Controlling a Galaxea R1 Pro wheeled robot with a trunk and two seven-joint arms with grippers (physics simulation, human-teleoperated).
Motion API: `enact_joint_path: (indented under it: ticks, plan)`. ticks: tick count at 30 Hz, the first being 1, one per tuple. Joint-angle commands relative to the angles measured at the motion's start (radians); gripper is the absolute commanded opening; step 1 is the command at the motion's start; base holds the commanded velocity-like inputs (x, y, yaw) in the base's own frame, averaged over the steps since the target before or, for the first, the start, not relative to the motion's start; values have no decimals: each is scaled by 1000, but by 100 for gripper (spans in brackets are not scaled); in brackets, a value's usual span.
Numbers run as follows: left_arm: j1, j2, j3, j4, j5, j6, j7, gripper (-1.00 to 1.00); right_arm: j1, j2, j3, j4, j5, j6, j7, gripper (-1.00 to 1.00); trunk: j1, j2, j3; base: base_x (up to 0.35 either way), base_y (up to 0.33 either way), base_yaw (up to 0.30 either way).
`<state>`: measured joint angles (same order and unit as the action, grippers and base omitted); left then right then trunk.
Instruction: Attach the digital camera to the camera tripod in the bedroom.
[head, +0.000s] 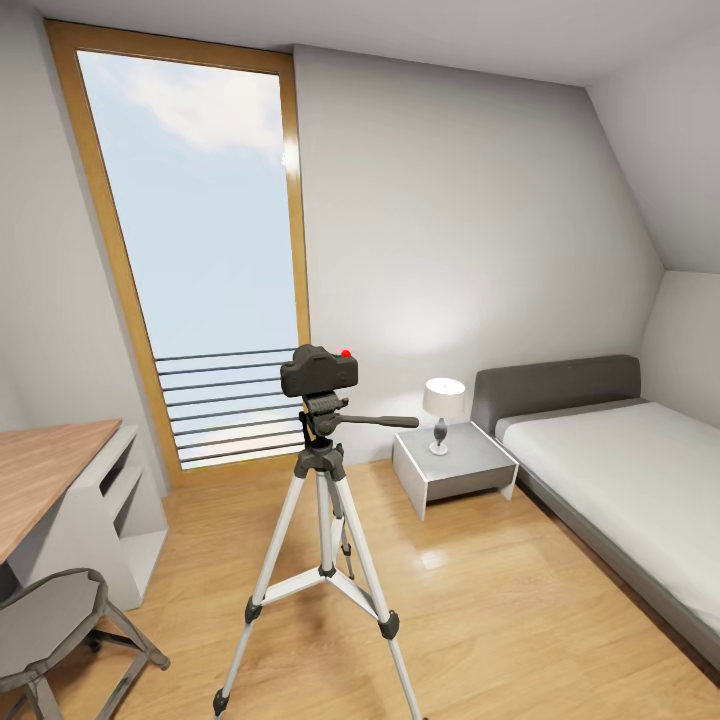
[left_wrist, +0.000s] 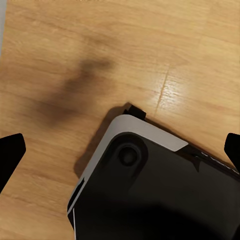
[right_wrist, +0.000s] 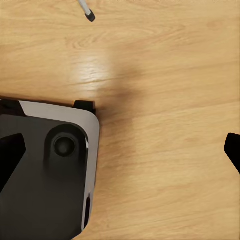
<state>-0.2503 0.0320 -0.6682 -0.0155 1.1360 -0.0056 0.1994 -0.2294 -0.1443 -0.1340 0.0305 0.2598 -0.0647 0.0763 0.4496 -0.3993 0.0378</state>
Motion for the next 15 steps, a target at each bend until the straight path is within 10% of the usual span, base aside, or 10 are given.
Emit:
enact_joint_path:
  ticks: [1,15]
  plan:
    - [0,0,-8,-2,8,-1,5,100,-1,0,-9,3,8,-6,2,100,0,-1,0,0,0,0]
    - [0,0,-10,-3,8,-1,5,100,-1,0,-9,3,9,-11,2,100,0,-1,0,0,0,0]
